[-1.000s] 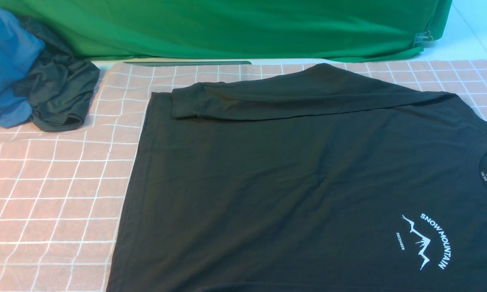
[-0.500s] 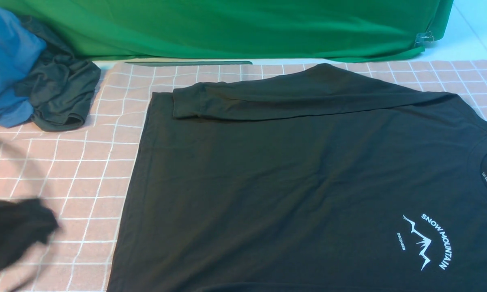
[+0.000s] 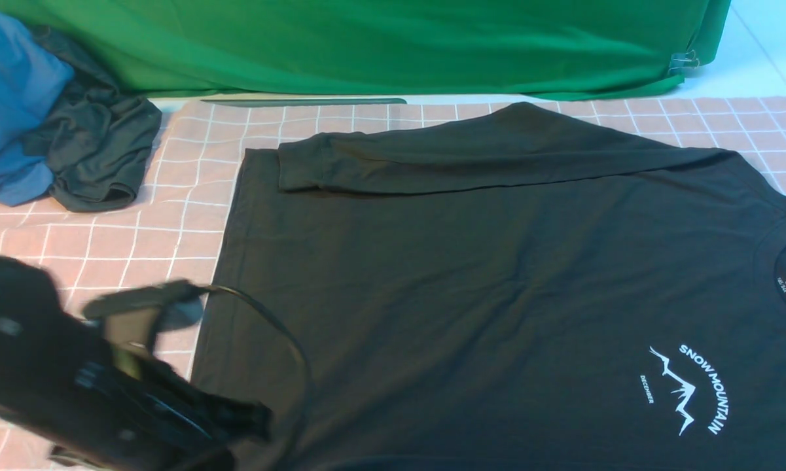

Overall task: Fold a long-sleeved shirt over a pink coffee tablecloth.
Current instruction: 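Grasp the left edge of the dark T-shirt lying flat on the table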

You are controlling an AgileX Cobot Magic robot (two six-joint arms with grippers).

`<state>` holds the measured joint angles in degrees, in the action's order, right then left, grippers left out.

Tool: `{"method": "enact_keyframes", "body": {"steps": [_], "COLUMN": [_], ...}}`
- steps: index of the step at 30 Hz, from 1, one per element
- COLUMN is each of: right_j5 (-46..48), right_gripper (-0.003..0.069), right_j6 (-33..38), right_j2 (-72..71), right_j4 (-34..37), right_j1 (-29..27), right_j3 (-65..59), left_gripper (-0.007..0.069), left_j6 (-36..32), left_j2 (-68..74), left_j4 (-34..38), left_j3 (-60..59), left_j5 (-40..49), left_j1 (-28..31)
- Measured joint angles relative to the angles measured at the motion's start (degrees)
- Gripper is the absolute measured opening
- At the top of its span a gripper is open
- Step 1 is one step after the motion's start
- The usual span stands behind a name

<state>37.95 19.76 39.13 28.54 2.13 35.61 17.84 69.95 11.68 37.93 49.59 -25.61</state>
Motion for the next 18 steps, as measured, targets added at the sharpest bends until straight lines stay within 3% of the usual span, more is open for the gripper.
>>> {"method": "enact_keyframes", "body": {"steps": [6, 9, 14, 18], "right_j5": [-0.52, -1.2, -1.67, -2.34], "right_gripper": [0.0041, 0.0041, 0.0041, 0.0041], "right_j6": [0.87, 1.14, 1.43, 1.47], "right_j2": [1.05, 1.05, 1.1, 1.1], "right_j4": [0.0, 0.0, 0.0, 0.0], "right_j1": [0.0, 0.0, 0.0, 0.0], "right_j3": [0.0, 0.0, 0.0, 0.0], "left_gripper": [0.0053, 0.0146, 0.0384, 0.049], "left_j6": [2.42, 2.58, 2.52, 1.2], "left_j2": [6.13, 9.13, 12.16, 13.59], "left_j4": [-2.2, -2.84, -5.19, -5.29], "left_j3": [0.0, 0.0, 0.0, 0.0], "left_j5": [-4.65, -5.92, -8.33, -11.7], "left_j1": [-6.31, -6.39, -6.39, -6.39]}}
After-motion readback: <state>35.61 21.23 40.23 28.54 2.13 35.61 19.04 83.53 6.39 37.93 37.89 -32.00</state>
